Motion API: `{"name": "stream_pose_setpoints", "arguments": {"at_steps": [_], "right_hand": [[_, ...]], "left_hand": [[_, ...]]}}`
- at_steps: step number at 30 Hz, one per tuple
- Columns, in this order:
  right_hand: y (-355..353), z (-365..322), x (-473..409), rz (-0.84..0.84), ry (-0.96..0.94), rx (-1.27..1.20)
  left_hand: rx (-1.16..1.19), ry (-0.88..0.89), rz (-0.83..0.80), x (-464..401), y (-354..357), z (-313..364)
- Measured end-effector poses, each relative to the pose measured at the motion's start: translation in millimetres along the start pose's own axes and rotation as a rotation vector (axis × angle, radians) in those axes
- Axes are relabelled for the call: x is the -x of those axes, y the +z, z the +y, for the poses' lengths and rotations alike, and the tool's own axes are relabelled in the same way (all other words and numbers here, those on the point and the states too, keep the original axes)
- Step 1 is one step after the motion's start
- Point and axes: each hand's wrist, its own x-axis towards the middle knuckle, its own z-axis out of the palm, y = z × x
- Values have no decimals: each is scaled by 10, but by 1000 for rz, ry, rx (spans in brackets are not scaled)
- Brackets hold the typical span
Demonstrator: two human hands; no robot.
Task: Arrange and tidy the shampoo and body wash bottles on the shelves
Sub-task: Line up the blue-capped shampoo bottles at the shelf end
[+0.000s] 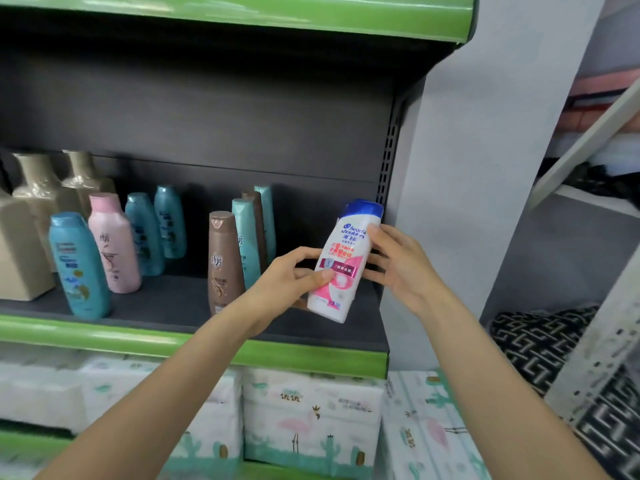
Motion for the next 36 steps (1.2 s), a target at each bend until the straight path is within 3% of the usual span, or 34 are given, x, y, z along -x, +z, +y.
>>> {"name": "stream_pose_setpoints", "arguments": {"at_steps": [7, 14, 18, 22, 28, 32, 36], "right_hand": [[-28, 61, -5, 66, 76, -127], [57, 106, -47, 178, 27, -180], [43, 104, -78, 168, 19, -233], [-18, 124, -75, 100, 2, -271], [4, 136, -52, 12, 0, -269], [31, 104, -51, 26, 13, -226], [27, 72, -27, 87, 14, -181]], "left_hand": [[-16, 43, 39, -8, -28, -18], [-627, 241, 118, 29, -13, -48], [-731, 321, 189, 26, -32, -78], [-476, 310, 269, 31, -103, -97], [158, 85, 45, 97, -79, -69], [323, 8, -7, 119, -80, -79], [397, -18, 80, 112, -119, -92]]}}
